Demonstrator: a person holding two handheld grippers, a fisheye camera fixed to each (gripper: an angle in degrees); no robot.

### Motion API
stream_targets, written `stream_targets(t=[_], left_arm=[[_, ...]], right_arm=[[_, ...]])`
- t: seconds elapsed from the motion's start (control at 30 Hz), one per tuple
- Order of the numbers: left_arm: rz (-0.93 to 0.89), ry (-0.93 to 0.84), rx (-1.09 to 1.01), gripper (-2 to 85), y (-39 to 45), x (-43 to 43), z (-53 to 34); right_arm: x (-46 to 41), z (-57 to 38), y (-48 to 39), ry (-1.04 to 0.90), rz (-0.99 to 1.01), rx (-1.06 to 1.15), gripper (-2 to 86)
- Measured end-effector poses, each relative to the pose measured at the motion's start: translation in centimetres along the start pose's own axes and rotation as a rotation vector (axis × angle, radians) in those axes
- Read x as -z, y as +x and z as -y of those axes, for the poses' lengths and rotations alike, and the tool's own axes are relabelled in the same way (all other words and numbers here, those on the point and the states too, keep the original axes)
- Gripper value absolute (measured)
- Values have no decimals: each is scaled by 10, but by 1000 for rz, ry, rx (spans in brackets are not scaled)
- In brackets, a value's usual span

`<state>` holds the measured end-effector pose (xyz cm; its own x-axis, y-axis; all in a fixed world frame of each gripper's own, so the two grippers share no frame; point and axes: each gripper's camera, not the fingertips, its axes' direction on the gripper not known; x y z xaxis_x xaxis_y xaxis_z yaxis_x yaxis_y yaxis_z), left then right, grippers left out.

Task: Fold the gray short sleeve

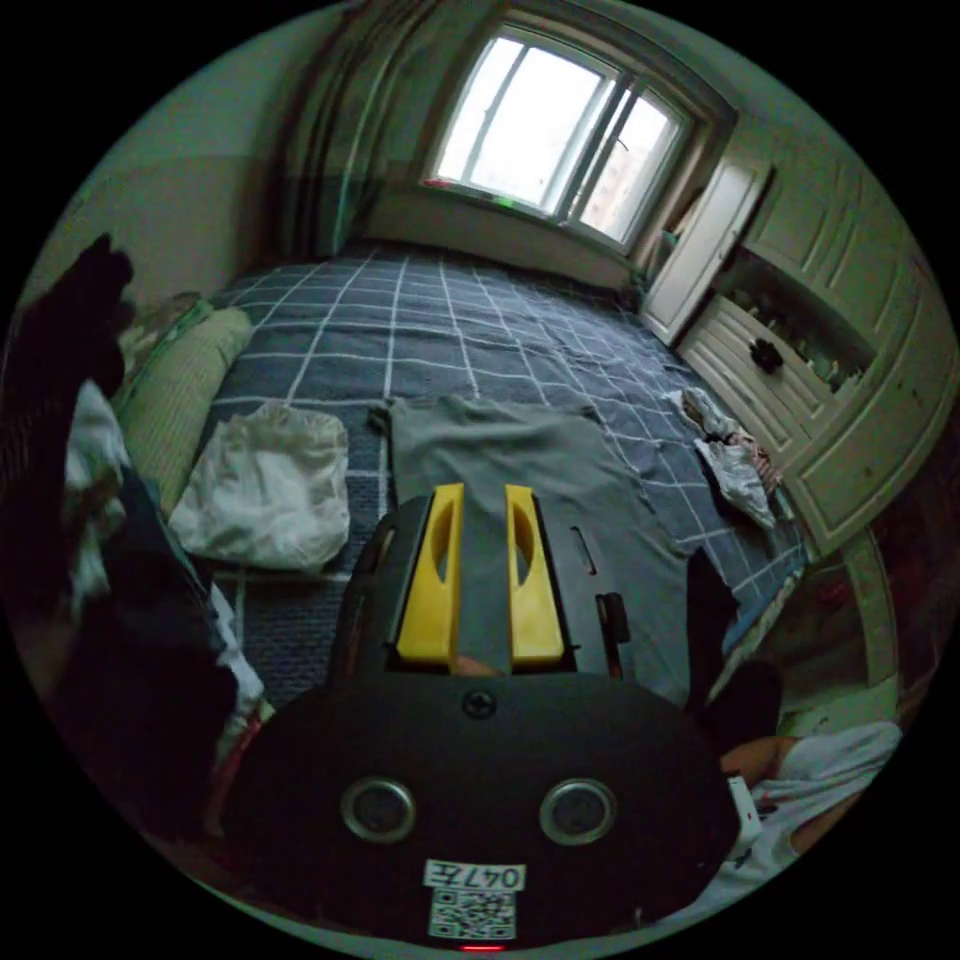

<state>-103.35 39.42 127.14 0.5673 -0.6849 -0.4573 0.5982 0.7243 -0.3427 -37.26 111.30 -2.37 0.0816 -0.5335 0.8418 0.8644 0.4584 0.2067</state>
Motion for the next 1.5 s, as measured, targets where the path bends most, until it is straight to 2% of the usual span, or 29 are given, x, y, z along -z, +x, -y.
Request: stream_targets(t=[0.1, 0.17, 0.2, 0.37, 0.57, 0.7, 0.83, 1.0, 1.1, 1.17, 1.23, 1.4, 1.5], left_arm=[[108, -88, -116, 64, 21, -8, 44], [256, -187, -166, 64, 33, -27, 69], [274, -206, -165, 63, 35, -33, 74], [129, -253, -54, 80, 26, -90, 119], [144, -375, 130, 77, -5, -173, 175], [158, -376, 191, 77, -6, -222, 204], [-13, -379, 286, 84, -1, -282, 240], [67, -329, 380, 92, 3, -336, 279], [95, -310, 432, 69, 5, -365, 296], [-45, -342, 476, 6, 10, -393, 305], [-115, -353, 484, -4, 19, -409, 311], [59, -359, 384, -9, 65, -413, 350], [89, -377, 326, -9, 107, -420, 371]], right_arm=[[-22, 36, -6, 23, 17, 57, 28], [-51, 57, -13, -20, 55, 90, 27], [-71, 69, -18, -75, 74, 120, 25], [-115, 89, -23, -166, -7, 192, 18], [-129, 84, -5, -250, 44, 158, 7], [-107, 61, 18, -145, 47, 79, 1], [-79, 31, 44, -15, 58, 31, 0], [-50, -12, 88, 112, 146, -69, -1], [-35, -41, 121, 171, 228, -151, -1], [-26, -60, 141, 208, 282, -208, -2], [-16, -89, 173, 259, 385, -337, -2], [11, -157, 238, 373, 559, -601, -3], [52, -200, 274, 463, 519, -660, -4]])
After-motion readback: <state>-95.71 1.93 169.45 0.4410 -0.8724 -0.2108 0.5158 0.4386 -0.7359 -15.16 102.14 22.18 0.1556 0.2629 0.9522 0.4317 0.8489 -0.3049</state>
